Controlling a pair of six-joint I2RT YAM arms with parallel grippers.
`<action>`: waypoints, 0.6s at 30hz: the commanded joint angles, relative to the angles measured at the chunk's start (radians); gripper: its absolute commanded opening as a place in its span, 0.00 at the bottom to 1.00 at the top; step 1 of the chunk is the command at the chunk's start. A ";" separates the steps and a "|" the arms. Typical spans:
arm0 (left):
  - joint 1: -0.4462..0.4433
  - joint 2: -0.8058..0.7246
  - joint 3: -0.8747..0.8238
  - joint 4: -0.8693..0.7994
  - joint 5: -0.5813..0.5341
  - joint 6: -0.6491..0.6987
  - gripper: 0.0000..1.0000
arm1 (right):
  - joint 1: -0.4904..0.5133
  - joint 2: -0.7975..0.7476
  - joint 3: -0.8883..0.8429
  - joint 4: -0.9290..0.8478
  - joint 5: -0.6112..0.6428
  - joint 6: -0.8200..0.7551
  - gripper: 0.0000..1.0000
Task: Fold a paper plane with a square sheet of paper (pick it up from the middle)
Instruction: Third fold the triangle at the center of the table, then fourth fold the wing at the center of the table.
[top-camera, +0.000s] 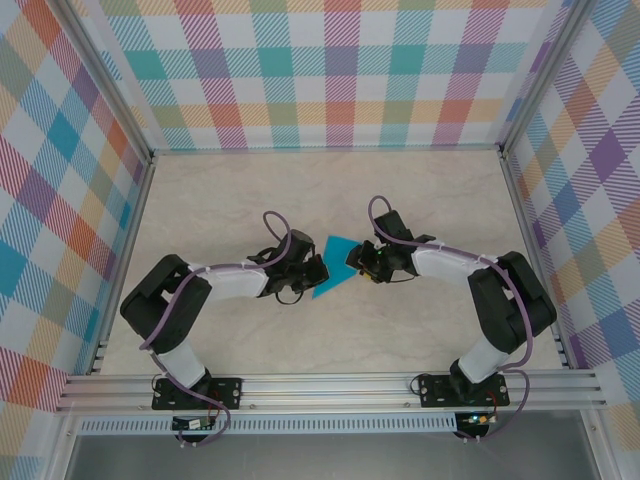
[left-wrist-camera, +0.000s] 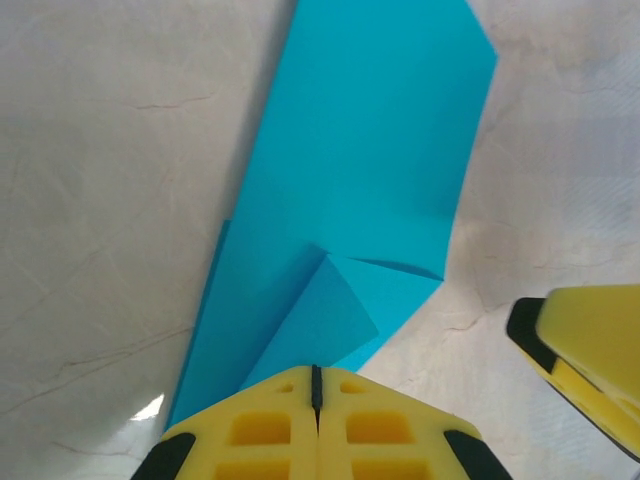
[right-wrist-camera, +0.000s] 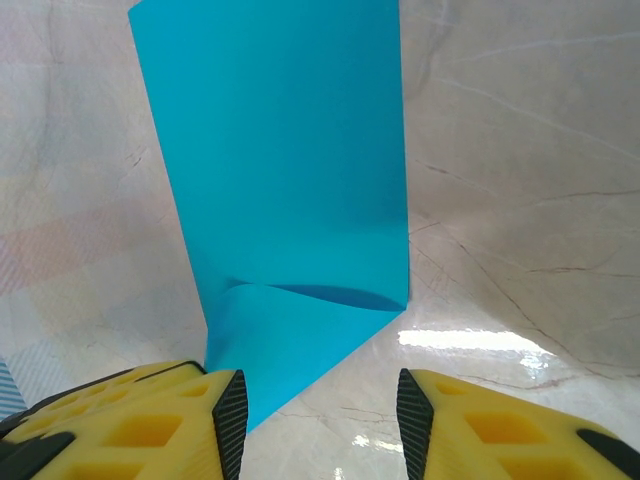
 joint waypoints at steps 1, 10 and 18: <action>0.016 0.027 0.023 -0.037 -0.031 0.007 0.04 | 0.000 0.018 -0.010 -0.010 -0.014 0.012 0.46; 0.020 -0.010 -0.001 -0.082 -0.107 -0.005 0.06 | 0.000 0.051 0.001 -0.009 -0.035 0.022 0.45; 0.023 -0.074 -0.013 -0.084 -0.116 0.010 0.10 | 0.000 0.073 0.007 0.007 -0.060 0.024 0.45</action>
